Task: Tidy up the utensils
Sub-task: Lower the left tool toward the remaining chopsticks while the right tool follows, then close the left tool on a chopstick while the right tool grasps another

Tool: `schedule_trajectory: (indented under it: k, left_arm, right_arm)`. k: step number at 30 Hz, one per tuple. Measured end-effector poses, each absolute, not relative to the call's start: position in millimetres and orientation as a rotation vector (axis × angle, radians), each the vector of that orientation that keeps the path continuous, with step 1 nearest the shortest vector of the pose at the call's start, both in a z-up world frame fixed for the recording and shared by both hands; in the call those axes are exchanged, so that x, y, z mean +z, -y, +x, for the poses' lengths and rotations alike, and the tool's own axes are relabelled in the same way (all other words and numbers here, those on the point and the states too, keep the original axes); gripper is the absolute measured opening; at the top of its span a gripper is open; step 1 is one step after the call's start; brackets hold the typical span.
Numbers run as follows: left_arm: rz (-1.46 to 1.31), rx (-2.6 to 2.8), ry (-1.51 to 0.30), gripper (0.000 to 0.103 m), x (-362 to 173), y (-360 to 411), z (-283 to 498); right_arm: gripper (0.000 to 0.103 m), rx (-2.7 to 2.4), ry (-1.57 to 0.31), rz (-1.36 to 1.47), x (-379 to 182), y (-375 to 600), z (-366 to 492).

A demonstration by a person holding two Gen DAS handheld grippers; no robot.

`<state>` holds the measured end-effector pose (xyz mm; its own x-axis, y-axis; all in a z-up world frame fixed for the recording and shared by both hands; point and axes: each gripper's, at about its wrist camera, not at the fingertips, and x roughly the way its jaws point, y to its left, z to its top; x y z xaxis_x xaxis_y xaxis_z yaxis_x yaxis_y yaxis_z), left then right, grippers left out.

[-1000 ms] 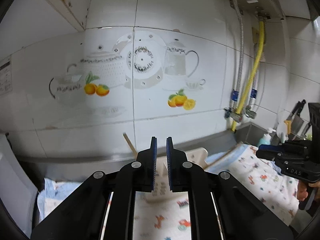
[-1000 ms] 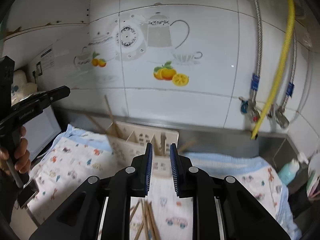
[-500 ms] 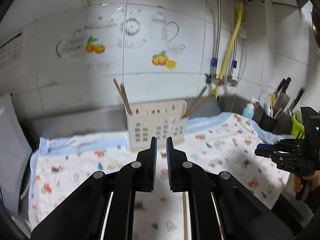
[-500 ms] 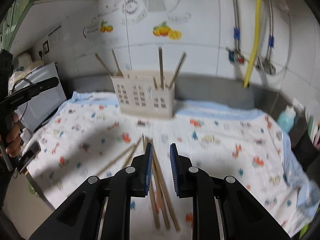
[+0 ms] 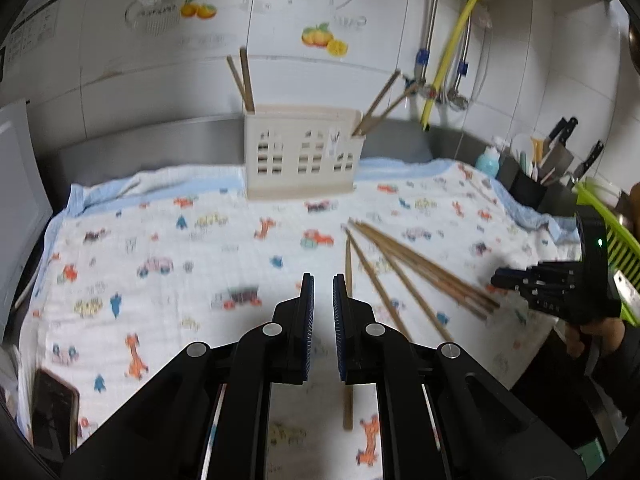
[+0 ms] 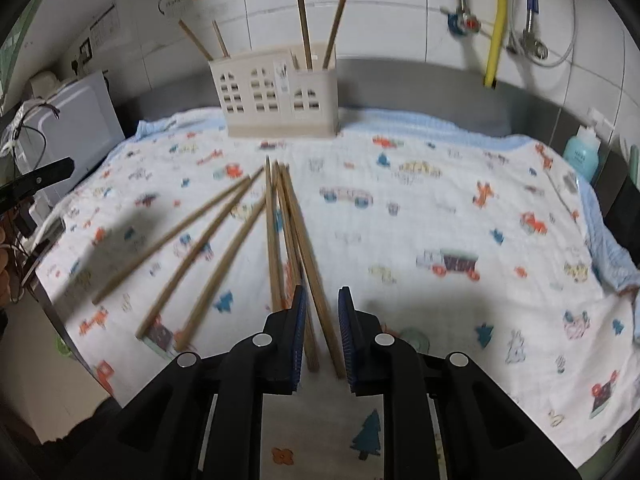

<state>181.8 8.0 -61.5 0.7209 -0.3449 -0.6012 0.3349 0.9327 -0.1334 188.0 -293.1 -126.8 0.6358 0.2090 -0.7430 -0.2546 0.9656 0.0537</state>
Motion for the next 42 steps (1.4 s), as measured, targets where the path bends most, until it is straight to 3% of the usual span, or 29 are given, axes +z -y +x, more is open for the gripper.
schedule_trajectory:
  k: [4,7,25,29,42]
  left_arm:
    - [-0.017,-0.364,-0.718,0.01,-81.9,-7.9,174.6]
    - [-0.025,-0.364,-0.757,0.02,-96.4,-6.5,170.4]
    - [-0.021,-0.391,-0.841,0.022,-130.9,9.8,163.1]
    - [-0.019,-0.393,-0.848,0.031,-136.6,13.3,163.5]
    - [0.019,-0.367,-0.861,0.03,-156.7,24.1,169.4]
  right_arm:
    - [0.012,0.275,-0.856,-0.059,-135.4,296.0,189.3]
    - [0.012,0.286,-0.863,-0.064,-138.4,296.4,191.3]
    - [0.01,0.33,-0.893,-0.088,-155.9,295.2,198.3]
    - [0.01,0.329,-0.888,-0.089,-156.1,295.1,197.3]
    - [0.009,0.324,-0.884,-0.071,-156.1,297.2,197.2]
